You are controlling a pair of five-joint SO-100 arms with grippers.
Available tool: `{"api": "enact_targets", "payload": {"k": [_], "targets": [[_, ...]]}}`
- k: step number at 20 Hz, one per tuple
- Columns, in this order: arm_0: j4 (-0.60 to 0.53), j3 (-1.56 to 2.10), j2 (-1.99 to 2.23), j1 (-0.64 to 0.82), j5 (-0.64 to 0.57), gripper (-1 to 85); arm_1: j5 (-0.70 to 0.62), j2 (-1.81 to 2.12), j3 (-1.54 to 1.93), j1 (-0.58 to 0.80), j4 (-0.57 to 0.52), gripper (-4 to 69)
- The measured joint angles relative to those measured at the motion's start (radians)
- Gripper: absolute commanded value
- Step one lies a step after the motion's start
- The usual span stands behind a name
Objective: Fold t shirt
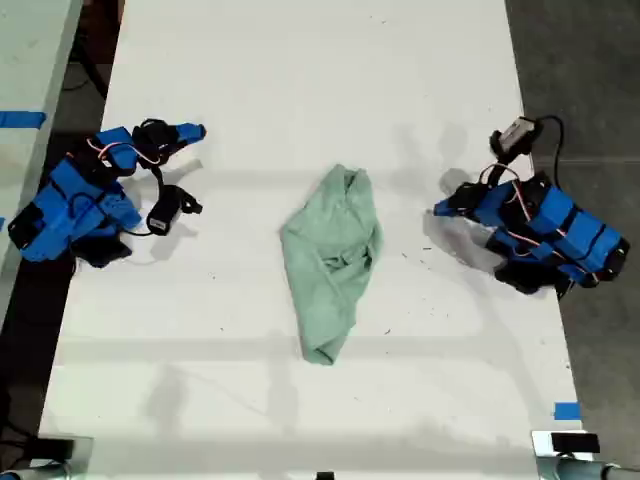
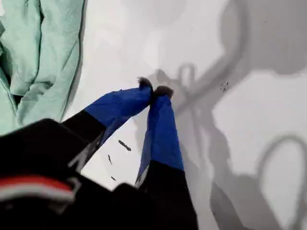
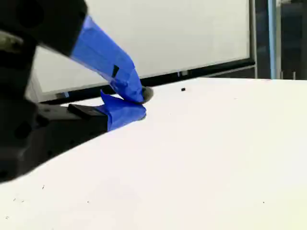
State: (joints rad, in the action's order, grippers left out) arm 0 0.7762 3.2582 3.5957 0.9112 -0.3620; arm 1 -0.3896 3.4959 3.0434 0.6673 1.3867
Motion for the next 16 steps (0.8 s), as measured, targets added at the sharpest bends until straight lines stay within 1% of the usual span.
{"api": "enact_targets", "payload": {"k": [1, 2, 3, 4, 5, 6, 7, 8, 9, 11, 12, 14, 16], "targets": [[-0.002, 0.0, 0.0, 0.0, 0.0, -0.3, 0.002, 0.0, 0.0, -0.002, 0.002, 1.1], [-0.052, -0.006, 0.0, -0.029, -0.009, -0.3, 0.057, 0.0, -0.017, -0.061, 0.031, 1.1], [-0.11, -0.014, 0.0, -0.109, -0.009, -0.3, 0.15, -0.023, -0.084, -0.164, 0.058, 1.1], [-0.118, -0.061, -0.026, -0.167, -0.006, -0.3, 0.227, -0.058, -0.175, -0.259, 0.1, 1.1], [-0.109, -0.117, -0.115, -0.202, 0.009, -0.2, 0.282, -0.16, -0.278, -0.291, 0.149, 1.1], [-0.094, -0.204, -0.27, -0.236, 0.044, -0.2, 0.316, -0.284, -0.382, -0.322, 0.169, 1.2], [-0.057, -0.311, -0.44, -0.287, 0.101, 1.5, 0.351, -0.42, -0.483, -0.379, 0.176, 1.3], [-0.026, -0.437, -0.604, -0.351, 0.163, 7.2, 0.41, -0.541, -0.588, -0.442, 0.176, 2.0], [0.017, -0.56, -0.759, -0.423, 0.222, 13.3, 0.451, -0.655, -0.678, -0.505, 0.175, 5.5], [0.101, -0.802, -1.046, -0.56, 0.316, 19.8, 0.532, -0.827, -0.824, -0.624, 0.16, 14.8], [0.133, -0.933, -1.197, -0.626, 0.342, 21.8, 0.561, -0.92, -0.884, -0.678, 0.14, 18.8], [0.201, -1.2, -1.508, -0.738, 0.387, 23.9, 0.58, -1.092, -0.991, -0.762, 0.081, 25.2], [0.258, -1.448, -1.79, -0.828, 0.422, 25.4, 0.597, -1.256, -1.095, -0.834, 0.031, 27.9]]}}
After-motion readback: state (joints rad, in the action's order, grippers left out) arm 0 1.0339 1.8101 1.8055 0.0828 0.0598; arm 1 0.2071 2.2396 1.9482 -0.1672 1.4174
